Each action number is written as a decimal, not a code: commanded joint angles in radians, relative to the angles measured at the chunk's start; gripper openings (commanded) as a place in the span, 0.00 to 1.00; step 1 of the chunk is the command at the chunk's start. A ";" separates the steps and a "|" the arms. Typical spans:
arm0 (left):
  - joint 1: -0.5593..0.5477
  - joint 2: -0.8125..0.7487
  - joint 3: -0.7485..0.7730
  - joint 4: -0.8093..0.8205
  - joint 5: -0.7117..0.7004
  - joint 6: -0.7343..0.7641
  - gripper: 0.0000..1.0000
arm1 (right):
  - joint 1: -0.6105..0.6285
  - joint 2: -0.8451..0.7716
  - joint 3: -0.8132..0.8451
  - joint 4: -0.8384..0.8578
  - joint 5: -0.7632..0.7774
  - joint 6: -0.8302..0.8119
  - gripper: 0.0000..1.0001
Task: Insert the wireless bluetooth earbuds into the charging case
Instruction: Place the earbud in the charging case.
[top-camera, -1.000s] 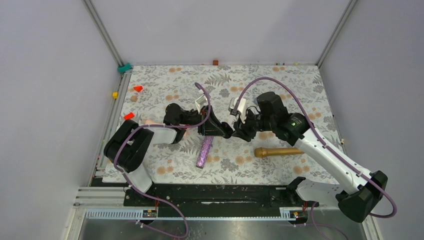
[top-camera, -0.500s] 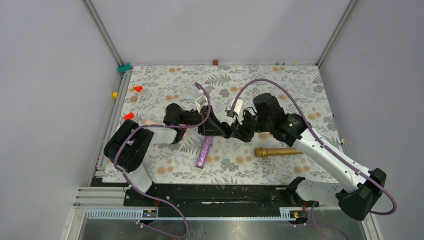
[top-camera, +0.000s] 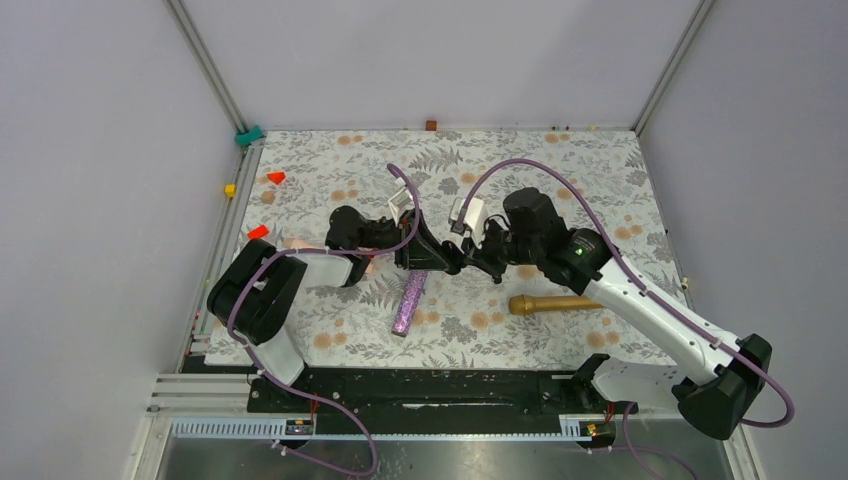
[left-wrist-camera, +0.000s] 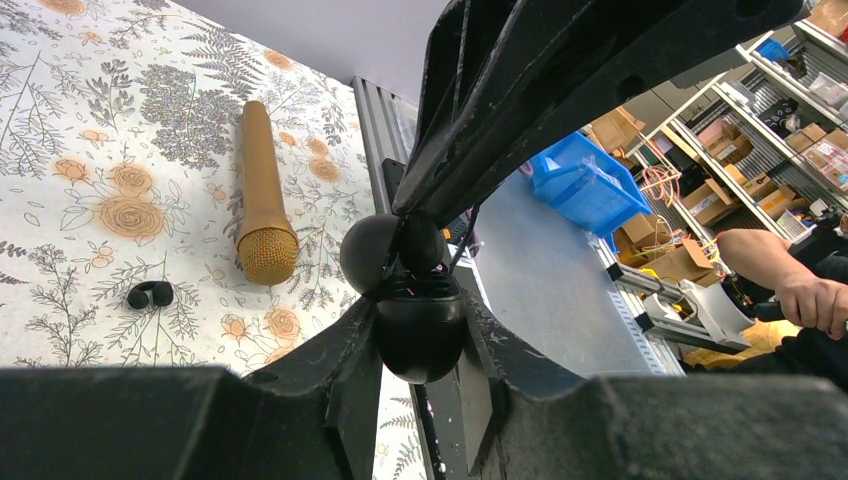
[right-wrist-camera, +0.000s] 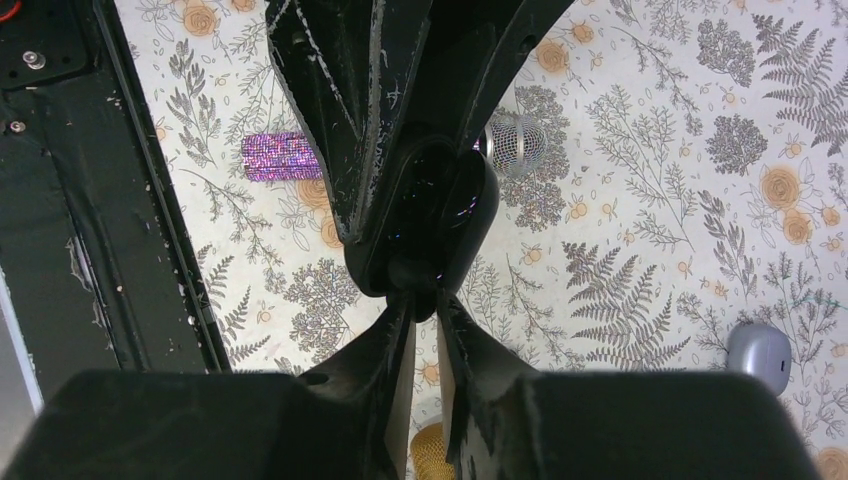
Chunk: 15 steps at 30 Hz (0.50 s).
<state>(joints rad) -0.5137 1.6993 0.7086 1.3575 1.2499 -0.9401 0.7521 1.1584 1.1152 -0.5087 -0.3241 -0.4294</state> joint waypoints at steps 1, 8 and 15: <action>0.002 -0.019 0.019 0.069 -0.015 0.006 0.03 | 0.011 -0.045 0.014 0.050 0.023 0.000 0.18; 0.001 -0.018 0.021 0.068 -0.012 0.007 0.03 | 0.009 -0.066 0.018 0.051 0.000 0.016 0.12; 0.002 -0.027 0.015 0.068 0.000 0.027 0.03 | 0.010 -0.072 0.030 0.035 -0.064 0.048 0.09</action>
<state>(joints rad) -0.5137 1.6993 0.7086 1.3575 1.2491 -0.9390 0.7528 1.1038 1.1152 -0.5022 -0.3405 -0.4164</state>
